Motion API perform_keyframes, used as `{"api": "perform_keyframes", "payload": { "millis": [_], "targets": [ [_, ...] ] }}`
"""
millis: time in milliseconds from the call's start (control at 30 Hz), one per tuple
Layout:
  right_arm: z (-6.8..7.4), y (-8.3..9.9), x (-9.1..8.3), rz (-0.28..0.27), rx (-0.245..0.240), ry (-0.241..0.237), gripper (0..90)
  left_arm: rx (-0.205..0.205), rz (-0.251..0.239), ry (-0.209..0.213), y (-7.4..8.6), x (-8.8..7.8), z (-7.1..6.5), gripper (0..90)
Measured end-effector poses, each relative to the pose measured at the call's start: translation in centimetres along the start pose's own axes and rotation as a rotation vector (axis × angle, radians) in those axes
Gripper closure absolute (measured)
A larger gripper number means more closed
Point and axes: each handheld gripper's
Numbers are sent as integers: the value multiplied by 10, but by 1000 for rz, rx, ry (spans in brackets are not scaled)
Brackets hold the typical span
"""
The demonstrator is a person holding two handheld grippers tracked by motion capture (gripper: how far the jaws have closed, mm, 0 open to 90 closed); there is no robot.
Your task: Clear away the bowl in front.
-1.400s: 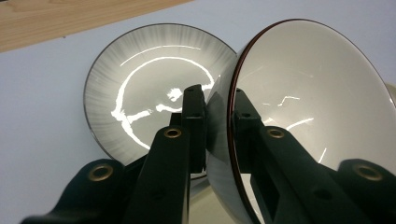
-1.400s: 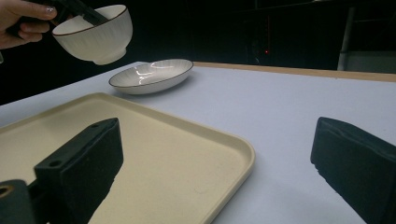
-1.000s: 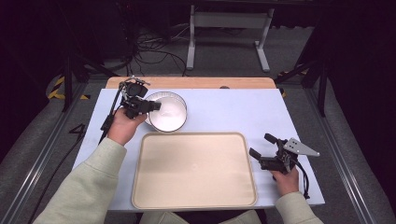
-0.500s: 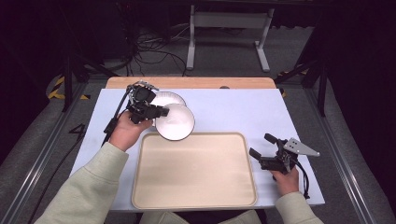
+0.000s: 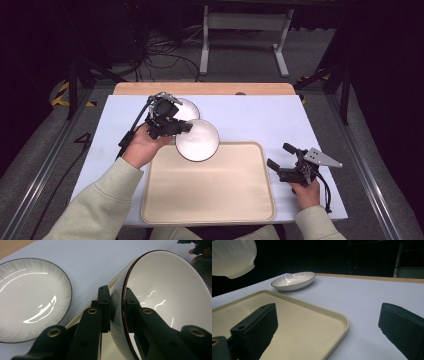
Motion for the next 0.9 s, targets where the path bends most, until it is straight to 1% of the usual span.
{"api": "perform_keyframes", "payload": {
  "millis": [167,333,400,533,600,767,900],
  "targets": [
    [0,0,0,0,1,-1,26,22,8,30,-1,5,-10,808],
    [0,0,0,-2,2,-4,26,52,25,46,-2,11,-20,808],
    [0,0,0,-3,3,-4,26,57,30,57,-2,13,-23,808],
    [0,0,0,-2,3,-6,26,64,38,67,-1,17,-26,808],
    [0,0,0,-3,3,-6,26,83,55,67,-1,20,-29,808],
    [0,0,0,-5,4,-4,26,89,68,71,1,25,-33,808],
    [0,0,0,-5,4,-6,26,95,89,85,5,33,-35,808]
  ]
}}
Point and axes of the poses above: each handheld gripper's, and its own axes: x roughly forward along the jaws, y roughly out of its underside, z roughly to its left, and after that the axes turned 5 degrees about y, right-handed
